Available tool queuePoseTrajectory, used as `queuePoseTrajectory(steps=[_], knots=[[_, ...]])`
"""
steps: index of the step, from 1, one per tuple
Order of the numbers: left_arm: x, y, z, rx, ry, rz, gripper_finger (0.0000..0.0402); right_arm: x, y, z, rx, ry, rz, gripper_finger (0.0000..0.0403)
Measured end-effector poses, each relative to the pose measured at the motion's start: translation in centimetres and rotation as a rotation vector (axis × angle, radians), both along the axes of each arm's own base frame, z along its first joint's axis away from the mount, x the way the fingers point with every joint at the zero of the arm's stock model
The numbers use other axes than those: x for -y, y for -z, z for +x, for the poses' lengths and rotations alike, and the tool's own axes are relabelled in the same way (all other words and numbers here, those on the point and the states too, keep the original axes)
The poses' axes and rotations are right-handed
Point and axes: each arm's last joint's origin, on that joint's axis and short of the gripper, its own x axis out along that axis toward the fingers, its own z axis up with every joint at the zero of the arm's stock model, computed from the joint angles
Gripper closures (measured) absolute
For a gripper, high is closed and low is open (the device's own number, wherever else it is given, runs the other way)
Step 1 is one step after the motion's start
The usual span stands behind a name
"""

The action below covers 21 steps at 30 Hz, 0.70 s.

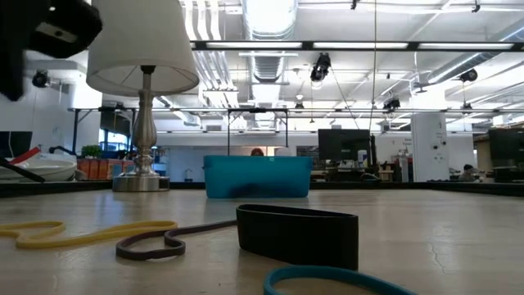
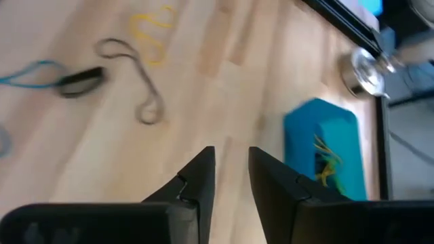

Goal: Pick and place rubber bands into bin
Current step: Put the yellow rubber band into the blue bin

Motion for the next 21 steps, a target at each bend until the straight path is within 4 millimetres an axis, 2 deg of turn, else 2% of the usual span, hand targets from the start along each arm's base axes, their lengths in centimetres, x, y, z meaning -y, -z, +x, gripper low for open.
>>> queuePoseTrajectory(steps=[5,10,17,21], knots=[[0.3,0.1,-0.3,-0.108,-0.009,-0.14,0.0324,-2.3,0.8,-1.4,-0.001,-0.061,0.016,0.0324],[0.7,0.6,-0.6,-0.233,-0.076,-0.268,0.0324,-3.3,1.6,-2.1,0.006,-0.05,0.057,0.0326],[1.2,3.0,-1.9,-0.455,-0.236,-0.259,0.0324,-3.6,3.3,-2.4,0.013,-0.064,0.059,0.0326],[1.3,3.7,-2.2,-0.509,-0.277,-0.226,0.0324,-3.5,4.1,-2.4,0.013,-0.064,0.059,0.033]])
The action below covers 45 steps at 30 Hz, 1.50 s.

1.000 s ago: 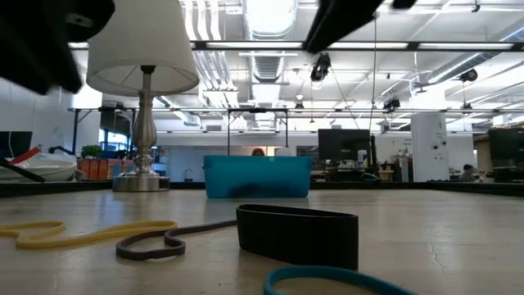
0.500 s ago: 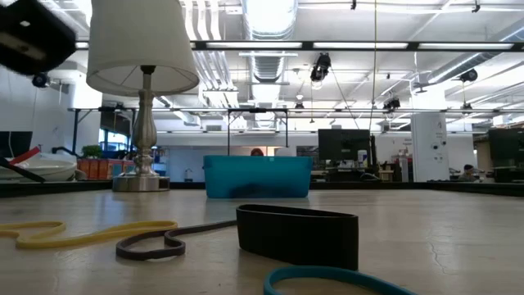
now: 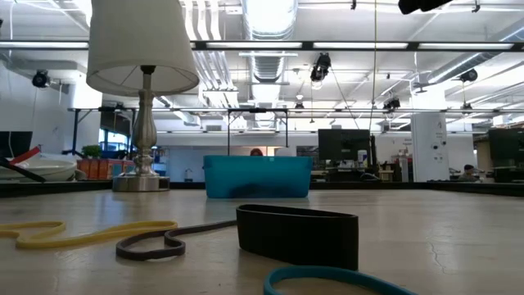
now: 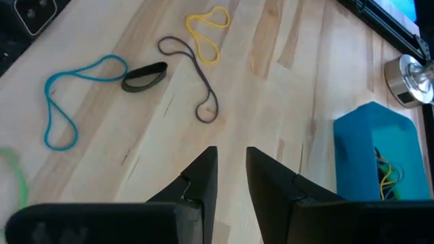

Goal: Pick and place rubber bands into bin
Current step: Put the yellow rubber band into the blue bin

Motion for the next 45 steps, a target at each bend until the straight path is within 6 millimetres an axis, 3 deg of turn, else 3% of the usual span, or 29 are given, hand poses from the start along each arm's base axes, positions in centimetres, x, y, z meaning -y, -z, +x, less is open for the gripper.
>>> queuePoseTrajectory(steps=[29,36,45], knots=[[1.1,1.9,0.0,-0.021,0.026,0.026,0.0324,0.0,1.7,0.0,0.046,0.003,0.049,0.0329],[1.4,3.7,0.0,-0.035,0.059,0.099,0.0326,0.0,2.1,-0.1,0.039,0.017,0.057,0.0337],[1.2,4.7,-0.1,-0.061,0.083,0.144,0.0389,0.0,2.0,-0.1,0.042,0.019,0.063,0.0336]])
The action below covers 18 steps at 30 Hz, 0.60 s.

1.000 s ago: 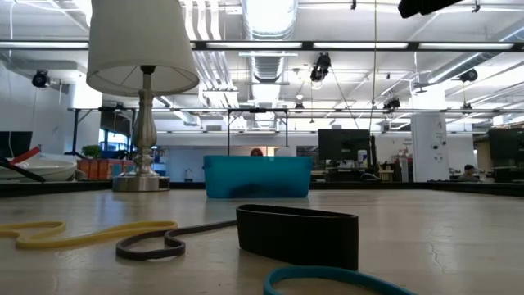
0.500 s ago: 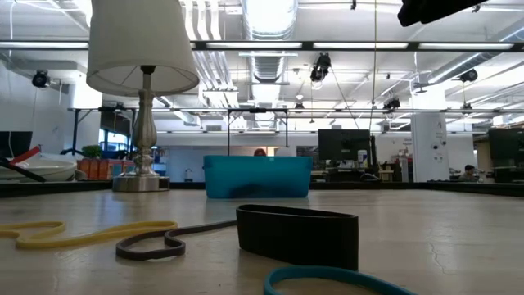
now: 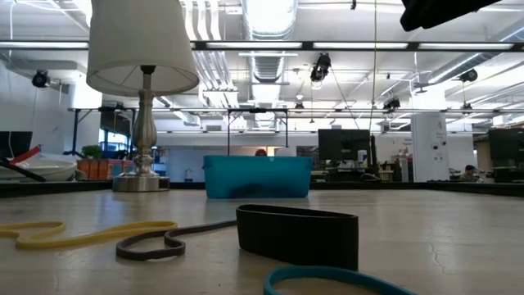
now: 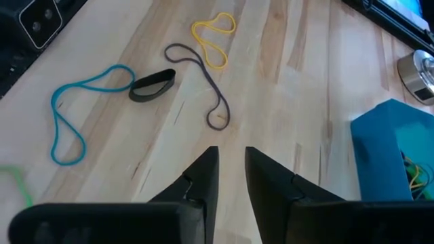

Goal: Pick and place rubber bands into bin
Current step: Put the yellow rubber band into the blue bin

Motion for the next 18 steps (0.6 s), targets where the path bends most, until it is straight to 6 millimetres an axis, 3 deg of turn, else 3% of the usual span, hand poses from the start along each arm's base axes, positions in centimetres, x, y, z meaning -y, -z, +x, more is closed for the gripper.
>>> queuePoseTrajectory(steps=[18], knots=[[-1.1,-1.1,0.0,0.15,0.034,0.249,0.0402,0.0,-0.1,0.1,0.008,-0.001,0.006,0.0344]])
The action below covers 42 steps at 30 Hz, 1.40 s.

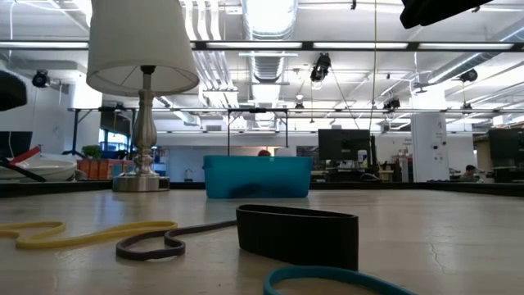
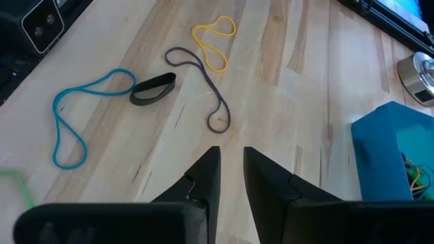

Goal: Pick and place rubber bands into bin
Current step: Put the yellow rubber band into the blue bin

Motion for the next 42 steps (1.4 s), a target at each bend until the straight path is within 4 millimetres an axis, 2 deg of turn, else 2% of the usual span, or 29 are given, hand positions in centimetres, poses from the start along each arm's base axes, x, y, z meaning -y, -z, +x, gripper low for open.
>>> queuePoseTrajectory(steps=[5,8,14,26,33,42], knots=[[-0.7,-1.1,0.2,0.084,-0.001,0.167,0.0401,0.0,0.0,0.0,0.0,-0.002,-0.001,0.0342],[-0.4,-2.7,0.7,0.165,-0.005,0.214,0.0401,0.0,0.0,0.0,0.0,-0.002,-0.002,0.0342],[-0.5,-4.3,1.1,0.262,0.005,0.341,0.0401,0.0,0.0,0.0,0.0,-0.002,-0.002,0.0343],[-0.9,-6.1,2.3,0.46,0.048,0.562,0.0401,0.0,0.0,0.0,0.0,-0.002,-0.002,0.0346],[-1.8,-8.0,4.6,0.521,0.05,0.681,0.0401,0.0,0.0,0.0,-0.001,-0.005,-0.005,0.0346],[-4.5,-10.4,8.0,0.482,0.051,0.867,0.0401,0.0,0.1,0.0,-0.001,-0.008,-0.009,0.0346]])
